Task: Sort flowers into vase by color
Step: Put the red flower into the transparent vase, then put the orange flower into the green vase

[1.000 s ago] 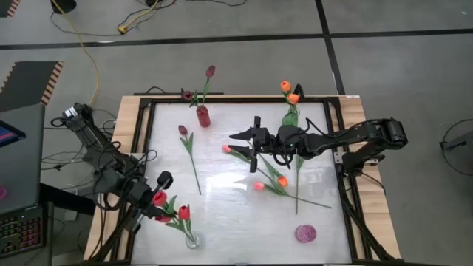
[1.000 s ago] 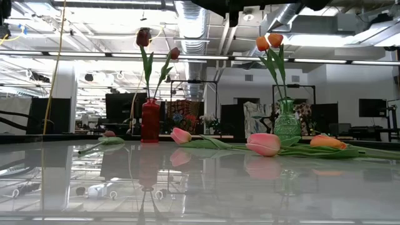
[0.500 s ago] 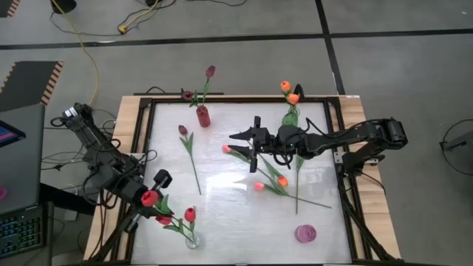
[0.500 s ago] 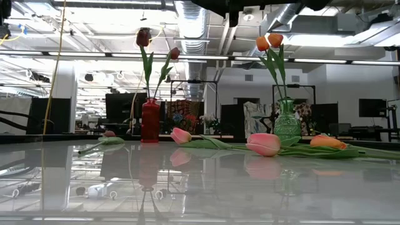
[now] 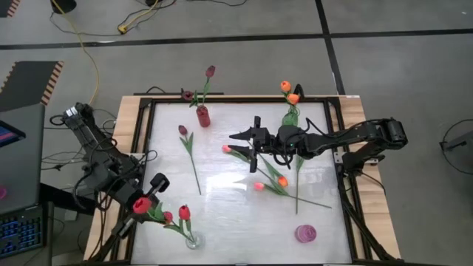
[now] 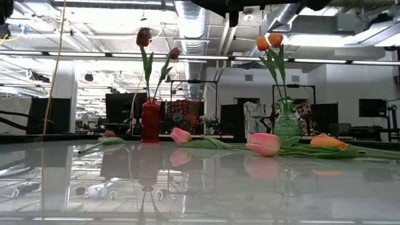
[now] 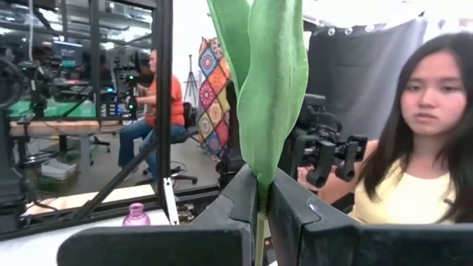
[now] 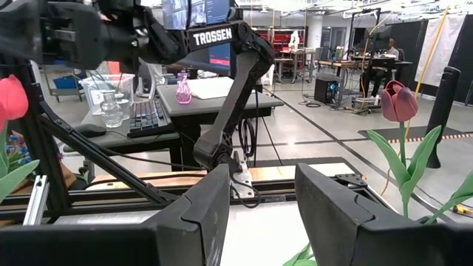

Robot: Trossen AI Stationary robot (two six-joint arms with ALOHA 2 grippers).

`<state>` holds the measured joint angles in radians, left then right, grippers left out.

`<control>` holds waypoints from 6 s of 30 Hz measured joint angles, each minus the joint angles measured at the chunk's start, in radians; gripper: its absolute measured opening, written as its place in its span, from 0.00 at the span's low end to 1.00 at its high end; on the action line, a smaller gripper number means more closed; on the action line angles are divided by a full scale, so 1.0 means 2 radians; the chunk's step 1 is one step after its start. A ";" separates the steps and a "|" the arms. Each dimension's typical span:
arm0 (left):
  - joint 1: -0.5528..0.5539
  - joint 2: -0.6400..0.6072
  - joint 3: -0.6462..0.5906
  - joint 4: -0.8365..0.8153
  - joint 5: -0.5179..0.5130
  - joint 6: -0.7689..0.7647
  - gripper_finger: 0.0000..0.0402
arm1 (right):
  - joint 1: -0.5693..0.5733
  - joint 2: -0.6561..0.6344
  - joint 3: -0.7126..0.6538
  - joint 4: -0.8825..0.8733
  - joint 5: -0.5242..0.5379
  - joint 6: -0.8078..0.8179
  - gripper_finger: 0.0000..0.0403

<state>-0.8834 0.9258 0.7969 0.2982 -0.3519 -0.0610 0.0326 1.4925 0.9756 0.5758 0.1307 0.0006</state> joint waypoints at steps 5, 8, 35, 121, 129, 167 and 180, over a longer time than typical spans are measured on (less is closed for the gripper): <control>-0.017 0.030 0.014 -0.002 -0.004 0.008 0.01 | 0.000 0.000 0.000 0.000 0.000 0.000 0.45; -0.023 0.046 0.023 -0.010 -0.013 0.008 0.01 | 0.000 0.000 0.000 0.000 0.000 0.000 0.45; -0.066 0.112 0.074 -0.064 -0.105 0.030 0.01 | 0.000 0.000 0.000 0.000 0.000 0.000 0.45; -0.066 -0.004 0.073 -0.228 -0.050 -0.040 0.34 | 0.000 0.000 0.000 -0.002 0.000 0.000 0.45; -0.036 -0.059 0.073 -0.285 -0.190 -0.010 0.34 | 0.003 0.000 0.000 -0.059 0.000 0.000 0.45; 0.379 0.019 0.073 -0.457 -0.008 -0.046 0.34 | -0.031 0.000 0.000 -0.528 -0.001 0.216 0.45; 0.422 0.089 0.073 -0.452 0.023 -0.025 0.34 | -0.031 0.002 0.000 -0.577 0.001 0.261 0.45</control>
<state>-0.0401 1.1035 0.9432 -0.6051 -0.3068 -0.1117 -0.0298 1.4965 0.9752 -0.5789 0.1322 0.5220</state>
